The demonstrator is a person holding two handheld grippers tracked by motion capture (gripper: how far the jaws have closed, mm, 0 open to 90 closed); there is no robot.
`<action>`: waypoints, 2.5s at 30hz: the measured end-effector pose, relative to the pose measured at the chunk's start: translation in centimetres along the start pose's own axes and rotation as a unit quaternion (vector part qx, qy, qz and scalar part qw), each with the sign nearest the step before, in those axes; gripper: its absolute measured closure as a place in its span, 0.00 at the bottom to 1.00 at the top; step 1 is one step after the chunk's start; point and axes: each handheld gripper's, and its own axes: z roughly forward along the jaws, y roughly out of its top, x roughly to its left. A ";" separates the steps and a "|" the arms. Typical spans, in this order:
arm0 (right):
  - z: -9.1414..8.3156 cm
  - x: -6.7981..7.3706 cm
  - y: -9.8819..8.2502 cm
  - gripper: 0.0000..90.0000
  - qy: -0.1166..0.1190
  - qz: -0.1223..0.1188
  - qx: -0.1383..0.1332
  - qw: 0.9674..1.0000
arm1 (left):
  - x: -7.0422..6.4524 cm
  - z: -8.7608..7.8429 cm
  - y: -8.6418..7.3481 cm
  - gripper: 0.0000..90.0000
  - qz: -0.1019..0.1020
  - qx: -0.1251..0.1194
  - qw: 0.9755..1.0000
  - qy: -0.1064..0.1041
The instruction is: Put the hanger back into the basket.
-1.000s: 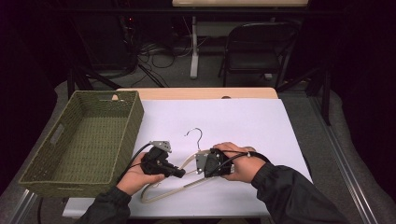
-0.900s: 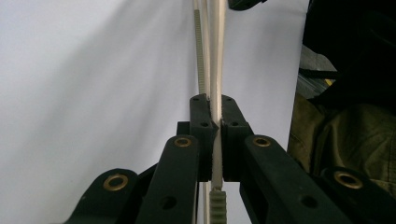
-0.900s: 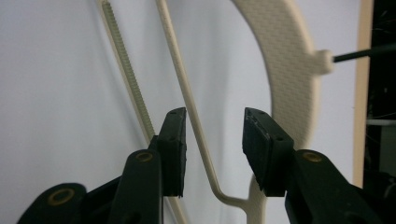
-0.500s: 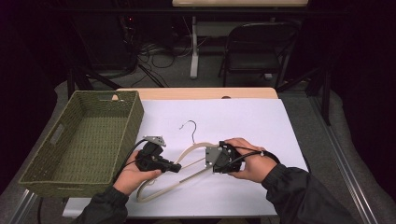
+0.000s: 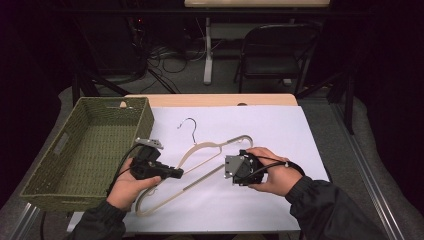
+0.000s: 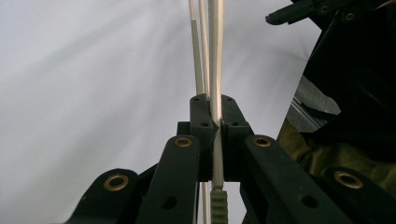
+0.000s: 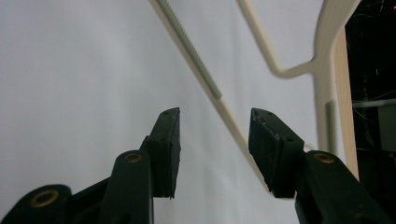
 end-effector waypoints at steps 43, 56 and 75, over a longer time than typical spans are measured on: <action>0.6 0.1 -2.2 0.50 0.005 0.046 0.022 0.999 | 5.4 -16.6 -2.8 0.97 -0.059 -0.080 0.990 0.099; 1.2 -0.1 -2.1 0.50 0.008 0.034 0.026 0.999 | 8.1 -20.3 -4.3 0.97 -0.067 -0.096 0.987 0.112; 1.8 -0.1 -2.1 0.50 0.009 0.037 0.028 0.999 | 11.5 -24.0 -7.0 0.97 -0.099 -0.105 0.980 0.136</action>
